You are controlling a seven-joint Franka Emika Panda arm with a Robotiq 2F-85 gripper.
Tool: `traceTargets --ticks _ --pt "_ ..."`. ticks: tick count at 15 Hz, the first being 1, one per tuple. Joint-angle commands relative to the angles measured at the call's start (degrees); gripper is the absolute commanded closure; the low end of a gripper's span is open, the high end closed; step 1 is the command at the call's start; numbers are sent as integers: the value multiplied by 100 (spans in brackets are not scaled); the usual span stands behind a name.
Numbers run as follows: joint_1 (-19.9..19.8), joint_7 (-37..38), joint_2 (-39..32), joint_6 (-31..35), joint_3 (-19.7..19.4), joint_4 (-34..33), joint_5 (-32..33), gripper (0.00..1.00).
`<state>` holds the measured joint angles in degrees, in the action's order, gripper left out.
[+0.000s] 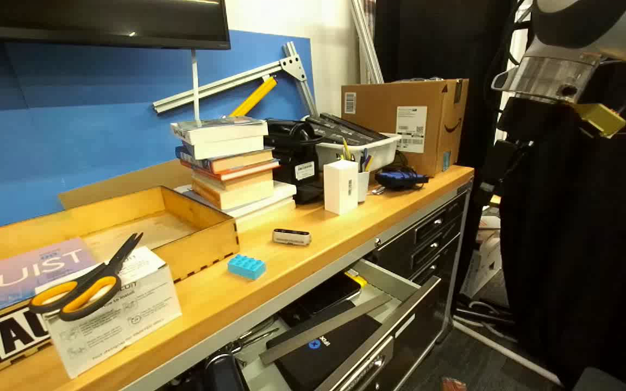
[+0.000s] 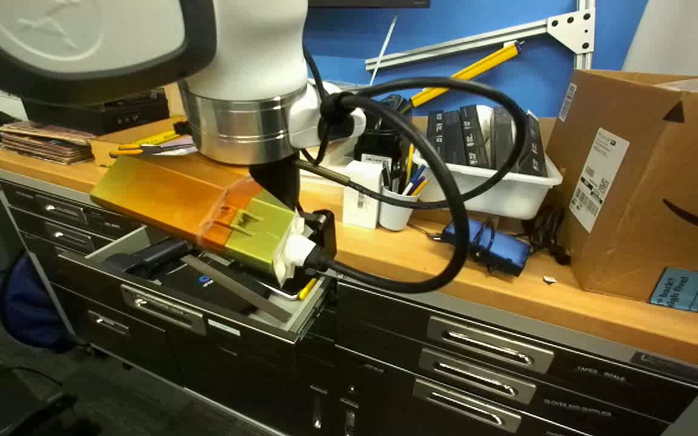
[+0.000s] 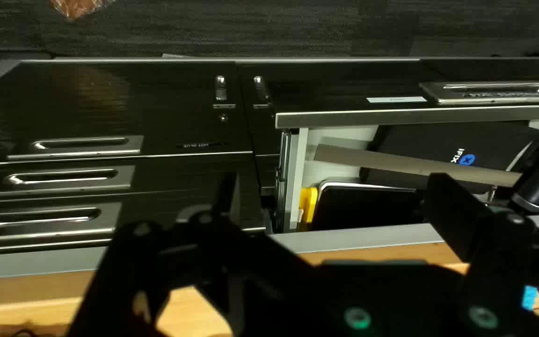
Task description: Pick up the blue object from the counter and put it in the open drawer and close it
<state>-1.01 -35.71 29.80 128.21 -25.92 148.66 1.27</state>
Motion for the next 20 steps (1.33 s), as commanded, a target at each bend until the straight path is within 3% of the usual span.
traceTargets --ticks 1,11,15,20 --pt "-202 -103 -44 -11 196 -27 -138 0" --pt "-291 56 -32 24 295 -64 5 0" --pt "-565 968 -108 -84 1205 -381 773 0" --pt "-166 1498 -866 -746 2184 -1395 1397 0"
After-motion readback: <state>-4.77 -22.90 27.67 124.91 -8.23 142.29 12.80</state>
